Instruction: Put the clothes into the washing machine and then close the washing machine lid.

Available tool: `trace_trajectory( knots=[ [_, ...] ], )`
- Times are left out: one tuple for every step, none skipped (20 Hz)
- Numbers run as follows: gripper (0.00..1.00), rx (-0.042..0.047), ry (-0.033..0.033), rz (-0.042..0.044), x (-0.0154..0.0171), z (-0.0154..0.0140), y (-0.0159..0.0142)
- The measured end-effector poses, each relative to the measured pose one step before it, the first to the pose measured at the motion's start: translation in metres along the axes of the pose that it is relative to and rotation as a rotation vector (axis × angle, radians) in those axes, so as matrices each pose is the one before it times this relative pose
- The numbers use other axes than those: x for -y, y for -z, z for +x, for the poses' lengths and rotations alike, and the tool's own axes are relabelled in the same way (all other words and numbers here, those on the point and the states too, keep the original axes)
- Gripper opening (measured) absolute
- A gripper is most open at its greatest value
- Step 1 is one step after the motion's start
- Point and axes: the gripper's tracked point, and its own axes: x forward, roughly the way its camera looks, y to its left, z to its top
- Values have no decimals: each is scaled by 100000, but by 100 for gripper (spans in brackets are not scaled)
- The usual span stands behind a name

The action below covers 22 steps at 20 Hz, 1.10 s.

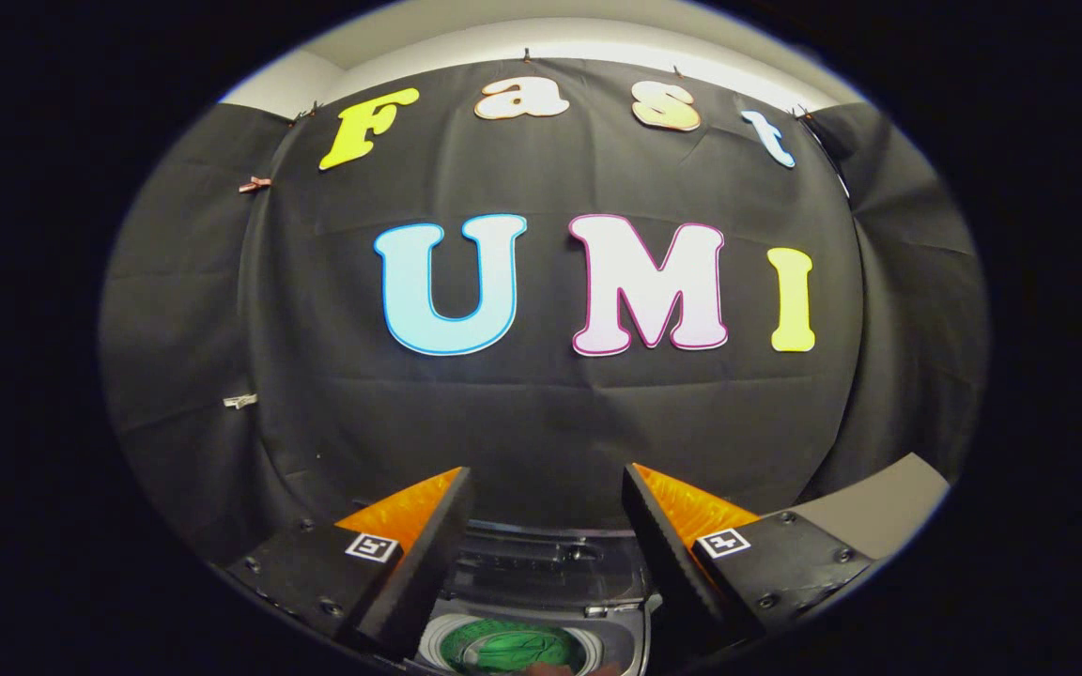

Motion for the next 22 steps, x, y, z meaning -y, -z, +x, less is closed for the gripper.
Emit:
trace_trajectory(
  knots=[
    [99, -1047, 982, 97, -16, 1016, 142],
    [99, -1786, 760, -591, 8, 1253, 372],
    [99, -3281, 881, -1225, 115, 1012, 796],
    [99, -3022, 607, -164, -53, 1194, 887],
    [99, -3241, 825, 929, -91, 1272, 993],
    [100, -3176, 310, 1681, -109, 1268, 1072],
    [100, -3768, 1565, 560, 298, 1256, 1093],
    [99, -3055, 897, -293, 143, 1234, 937],
    [99, -1742, -164, -446, 45, 905, 442],
    [99, -1095, -269, -808, 24, 938, 258],
    [99, -1016, 49, -776, -41, 664, 338],
    [99, -1374, 346, -160, 53, 734, 420],
    [99, -2156, -54, 258, 61, 590, 708],
    [99, -2449, 96, 686, -2, 470, 692],
    [99, -2120, 420, 325, 170, 233, 639],
    [99, -2877, 262, -645, 126, 326, 936],
    [99, 901, -1898, 2640, -267, 1029, 199],
    [100, -103, -520, 2508, 118, 88, 56],
    [100, 43, 547, -520, 412, -134, 42],
    [100, -250, -617, -1014, -1, -441, 125],
    [100, -1043, -429, 412, -125, -137, 237],
    [100, -1831, -923, -547, -118, -97, 408]
  ],
)
